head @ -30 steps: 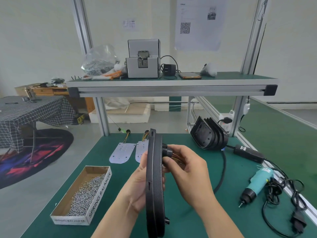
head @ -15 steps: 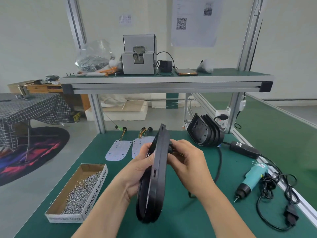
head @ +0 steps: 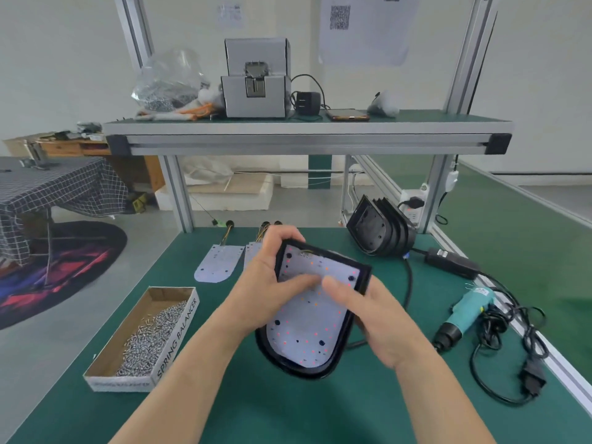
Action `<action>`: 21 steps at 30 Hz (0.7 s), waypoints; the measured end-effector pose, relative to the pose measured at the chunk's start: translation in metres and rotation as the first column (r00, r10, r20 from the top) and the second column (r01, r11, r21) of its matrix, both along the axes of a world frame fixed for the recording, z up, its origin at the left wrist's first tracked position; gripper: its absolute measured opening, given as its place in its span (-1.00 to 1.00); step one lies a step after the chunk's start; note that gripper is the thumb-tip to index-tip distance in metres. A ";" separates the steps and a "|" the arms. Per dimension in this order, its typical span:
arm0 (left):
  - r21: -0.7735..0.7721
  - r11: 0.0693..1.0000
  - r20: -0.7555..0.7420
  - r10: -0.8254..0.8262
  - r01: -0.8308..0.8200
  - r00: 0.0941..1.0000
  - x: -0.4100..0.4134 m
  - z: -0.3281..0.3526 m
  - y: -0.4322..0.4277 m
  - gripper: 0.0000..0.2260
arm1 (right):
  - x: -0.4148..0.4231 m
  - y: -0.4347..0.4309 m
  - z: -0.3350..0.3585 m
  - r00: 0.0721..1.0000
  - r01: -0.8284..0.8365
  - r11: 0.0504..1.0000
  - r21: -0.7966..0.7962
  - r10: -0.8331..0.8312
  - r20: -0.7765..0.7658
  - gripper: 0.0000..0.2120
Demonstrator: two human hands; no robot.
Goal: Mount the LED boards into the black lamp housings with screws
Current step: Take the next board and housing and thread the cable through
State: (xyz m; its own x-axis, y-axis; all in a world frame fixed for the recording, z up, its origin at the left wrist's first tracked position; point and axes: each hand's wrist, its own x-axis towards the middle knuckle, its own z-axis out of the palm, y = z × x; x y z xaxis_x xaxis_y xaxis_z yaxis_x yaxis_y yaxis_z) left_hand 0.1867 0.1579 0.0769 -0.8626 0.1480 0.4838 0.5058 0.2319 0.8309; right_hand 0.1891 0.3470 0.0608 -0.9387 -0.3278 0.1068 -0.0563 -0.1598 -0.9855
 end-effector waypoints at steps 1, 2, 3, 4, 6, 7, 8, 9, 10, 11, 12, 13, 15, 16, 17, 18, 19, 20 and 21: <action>-0.037 0.999 -0.018 -0.014 0.013 1.000 0.002 -0.004 0.002 -0.60 | 0.001 -0.004 0.000 0.996 0.088 0.996 -0.033 -0.089 -0.032 -0.59; -0.053 0.999 -0.022 -0.012 0.011 1.000 0.003 -0.008 0.004 -0.60 | 0.002 -0.006 0.000 0.980 0.183 0.982 -0.052 -0.186 -0.063 -0.69; -0.057 0.998 -0.020 0.001 -0.002 1.000 0.004 -0.012 0.005 -0.59 | 0.003 -0.007 -0.002 0.964 0.245 0.968 -0.054 -0.249 -0.090 -0.76; -0.057 0.998 -0.019 0.012 -0.013 1.000 0.005 -0.016 0.004 -0.60 | 0.004 -0.008 -0.004 0.954 0.276 0.960 -0.043 -0.279 -0.111 -0.78; -0.061 0.998 -0.012 0.011 -0.012 1.000 0.007 -0.022 0.003 -0.62 | 0.008 -0.010 -0.010 0.944 0.303 0.952 -0.049 -0.307 -0.121 -0.80; -0.063 0.998 -0.004 0.002 -0.002 1.000 0.007 -0.025 0.004 -0.63 | 0.009 -0.010 -0.013 0.940 0.317 0.946 -0.062 -0.322 -0.112 -0.80; -0.066 0.998 0.003 -0.004 0.004 1.000 0.006 -0.027 0.004 -0.63 | 0.009 -0.011 -0.016 0.935 0.332 0.940 -0.072 -0.338 -0.102 -0.81; -0.073 0.997 0.011 -0.005 0.006 1.000 0.006 -0.028 0.005 -0.64 | 0.009 -0.011 -0.019 0.932 0.344 0.936 -0.078 -0.350 -0.096 -0.81; -0.076 0.997 0.023 -0.008 0.009 1.000 0.005 -0.030 0.005 -0.64 | 0.009 -0.011 -0.021 0.930 0.350 0.933 -0.080 -0.356 -0.093 -0.81; -0.075 0.997 0.036 -0.010 0.013 0.999 0.005 -0.031 0.006 -0.65 | 0.008 -0.011 -0.023 0.931 0.349 0.934 -0.078 -0.355 -0.089 -0.81; -0.068 0.998 0.049 -0.011 0.014 0.999 0.004 -0.033 0.006 -0.66 | 0.006 -0.011 -0.024 0.936 0.339 0.938 -0.072 -0.344 -0.081 -0.81; -0.061 0.998 0.062 -0.008 0.012 0.998 0.004 -0.035 0.005 -0.67 | 0.005 -0.011 -0.025 0.943 0.321 0.945 -0.060 -0.325 -0.069 -0.80; -0.046 0.999 0.094 0.019 -0.014 0.995 0.002 -0.039 0.005 -0.67 | 0.000 -0.009 -0.027 0.956 0.289 0.957 -0.021 -0.290 -0.047 -0.79; -0.025 0.999 0.123 0.048 -0.046 0.991 0.001 -0.041 0.006 -0.66 | -0.003 -0.008 -0.030 0.956 0.289 0.957 0.023 -0.287 -0.056 -0.77; 0.017 0.995 0.166 0.091 -0.095 0.982 -0.001 -0.044 0.006 -0.64 | -0.006 -0.006 -0.033 0.954 0.296 0.951 0.089 -0.290 -0.073 -0.74; 0.078 0.985 0.218 0.132 -0.152 0.967 -0.005 -0.047 0.007 -0.63 | -0.008 -0.005 -0.038 0.953 0.302 0.938 0.169 -0.291 -0.089 -0.70; 0.136 0.969 0.271 0.164 -0.207 0.948 -0.009 -0.050 0.007 -0.62 | -0.010 -0.005 -0.044 0.952 0.304 0.918 0.253 -0.287 -0.103 -0.67; 0.170 0.952 0.316 0.193 -0.255 0.929 -0.013 -0.053 0.006 -0.61 | -0.010 -0.004 -0.052 0.951 0.308 0.892 0.330 -0.283 -0.124 -0.66; 0.172 0.941 0.350 0.219 -0.292 0.911 -0.016 -0.057 0.006 -0.60 | -0.009 -0.005 -0.060 0.945 0.327 0.862 0.388 -0.287 -0.159 -0.68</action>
State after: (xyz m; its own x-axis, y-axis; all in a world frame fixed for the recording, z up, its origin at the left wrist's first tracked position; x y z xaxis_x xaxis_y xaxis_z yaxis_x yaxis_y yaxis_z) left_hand 0.1704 0.1637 0.0195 -0.9700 -0.1750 0.1688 0.1503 0.1141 0.9820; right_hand 0.1797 0.3419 0.0010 -0.9912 -0.0581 0.1193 -0.1311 0.2905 -0.9479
